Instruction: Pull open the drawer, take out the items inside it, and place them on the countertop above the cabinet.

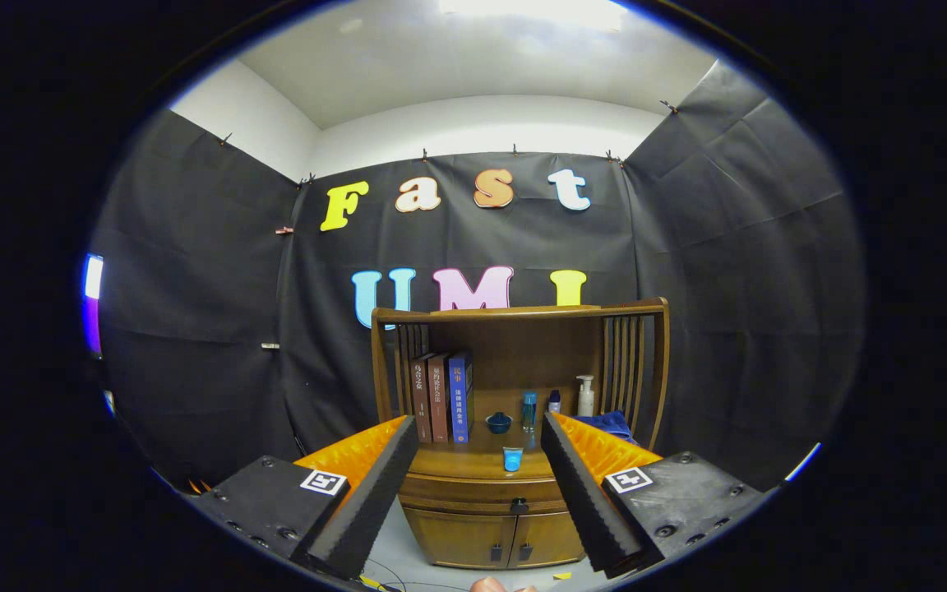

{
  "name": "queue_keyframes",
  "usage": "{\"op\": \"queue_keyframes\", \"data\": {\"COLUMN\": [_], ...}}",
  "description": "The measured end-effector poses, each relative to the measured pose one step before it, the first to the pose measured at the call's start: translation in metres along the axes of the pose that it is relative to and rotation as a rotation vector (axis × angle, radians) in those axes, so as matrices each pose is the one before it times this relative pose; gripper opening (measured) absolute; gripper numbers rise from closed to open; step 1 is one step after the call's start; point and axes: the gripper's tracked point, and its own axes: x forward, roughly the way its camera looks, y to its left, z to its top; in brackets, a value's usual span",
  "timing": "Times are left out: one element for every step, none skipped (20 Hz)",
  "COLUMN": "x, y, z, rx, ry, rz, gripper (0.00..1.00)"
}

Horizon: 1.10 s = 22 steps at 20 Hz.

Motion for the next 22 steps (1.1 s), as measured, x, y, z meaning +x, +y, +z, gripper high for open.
{"op": "queue_keyframes", "data": {"x": [-0.00042, 0.00012, -0.00038, -0.00008, -0.00026, 0.00027, 0.00013, -0.00018, -0.00020, 0.00042, -0.00018, 0.00025, -0.00021, -0.00041, -0.00002, 0.00052, 0.00007, 0.00049, 0.00005, -0.00005, 0.00004, 0.00069], "y": [0.00120, 0.00037, 0.00029, 0.00038, 0.00050, -0.00047, 0.00076, 0.00068, 0.00092, 0.00036, 0.00072, 0.00113, 0.00076, 0.00006, 0.00030, 0.00040, 0.00039, 0.00034, 0.00044, 0.00032, 0.00111, 0.00191], "z": [-0.00085, 0.00029, 0.00053, 0.00069, -0.00025, -0.00004, 0.00023, -0.00069, -0.00088, -0.00100, 0.00029, -0.00020, -0.00032, -0.00016, 0.00021, -0.00021, -0.00082, -0.00022, -0.00054, -0.00010, -0.00043, -0.00007], "rx": [-0.00023, 0.00046, 0.00113, 0.00010, -0.00225, -0.00338, -0.00062, 0.00275, 0.00244, 0.00014, -0.00139, -0.00253, -0.00303, -0.00297, -0.00065, 0.00041, 0.00052, -0.00020, 0.00037, -0.00028, -0.00051, 0.00015], "ry": [0.00213, 0.00095, -0.00098, -0.00274, -0.00022, -0.00121, -0.00048, 0.00191, 0.00213, 0.00243, 0.00112, 0.00068, -0.00070, -0.00026, -0.00150, 0.00002, 0.00122, 0.00155, 0.00054, 0.00043, 0.00150, 0.00087], "rz": [0.00151, 0.00112, 0.00064, 0.00172, -0.00081, -0.00133, 0.00057, 0.00160, 0.00191, 0.00061, 0.00199, 0.00008, 0.00189, 0.00016, -0.00031, -0.00001, 0.00078, 0.00110, 0.00040, 0.00320, 0.00488, 0.00674], "gripper": [0.98, 0.98, 0.98, 0.98, 0.98, 0.99, 0.98, 0.98, 0.99, 0.99, 0.99, 0.98, 0.98, 0.98, 0.99, 0.98, 0.98, 0.98, 0.98, 0.98, 0.98, 0.98]}}
